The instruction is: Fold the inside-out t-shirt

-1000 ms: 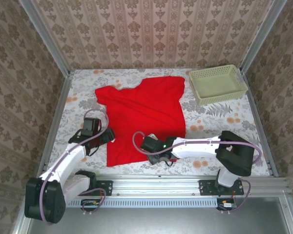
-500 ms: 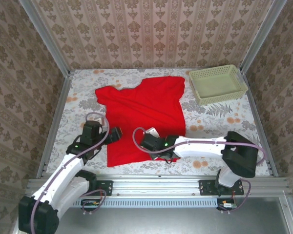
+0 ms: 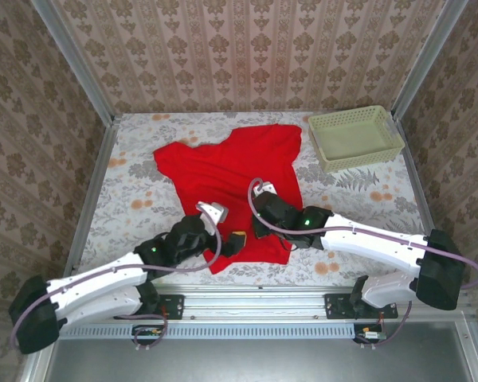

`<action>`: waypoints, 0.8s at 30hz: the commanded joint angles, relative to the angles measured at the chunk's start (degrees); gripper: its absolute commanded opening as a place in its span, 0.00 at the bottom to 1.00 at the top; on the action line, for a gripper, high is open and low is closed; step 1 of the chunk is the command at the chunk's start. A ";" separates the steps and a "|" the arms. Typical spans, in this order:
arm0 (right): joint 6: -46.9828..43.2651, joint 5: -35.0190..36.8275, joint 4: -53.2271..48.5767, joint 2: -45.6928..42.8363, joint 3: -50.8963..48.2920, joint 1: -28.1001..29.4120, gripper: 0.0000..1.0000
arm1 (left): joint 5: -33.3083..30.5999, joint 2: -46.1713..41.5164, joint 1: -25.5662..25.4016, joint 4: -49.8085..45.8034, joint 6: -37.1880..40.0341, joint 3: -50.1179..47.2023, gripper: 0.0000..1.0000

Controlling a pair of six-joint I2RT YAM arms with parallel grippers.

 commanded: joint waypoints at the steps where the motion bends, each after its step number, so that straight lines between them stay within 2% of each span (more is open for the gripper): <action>1: 0.77 -3.06 1.19 0.06 1.69 -0.14 0.00 | -4.52 5.15 -1.21 4.52 3.59 2.92 1.00; 5: 1.31 -3.59 1.68 -0.44 1.09 -0.10 0.00 | -8.95 11.08 -1.13 4.64 2.19 5.64 1.00; 7: 1.58 -3.48 1.68 -0.93 0.61 -0.14 0.00 | -11.29 12.45 -0.86 4.98 1.26 6.10 0.95; 16: 2.05 -2.67 2.34 -2.73 -1.52 -0.15 0.02 | -10.88 14.27 1.99 3.96 0.47 8.43 0.45; 18: 1.91 -2.54 2.62 -2.71 -1.80 -0.15 0.06 | -10.30 14.63 2.23 3.44 0.30 9.27 0.31; 20: 1.74 -2.39 2.74 -2.69 -1.94 -0.15 0.14 | -8.77 14.98 2.75 3.03 0.35 10.11 0.18; 22: 1.79 -1.65 2.57 -3.20 -2.42 -0.02 0.24 | -7.54 15.10 3.29 2.68 0.36 10.98 0.11; 24: 1.54 -0.09 4.52 -5.48 -5.31 1.27 0.38 | -6.83 14.56 4.09 1.67 -0.25 11.61 0.05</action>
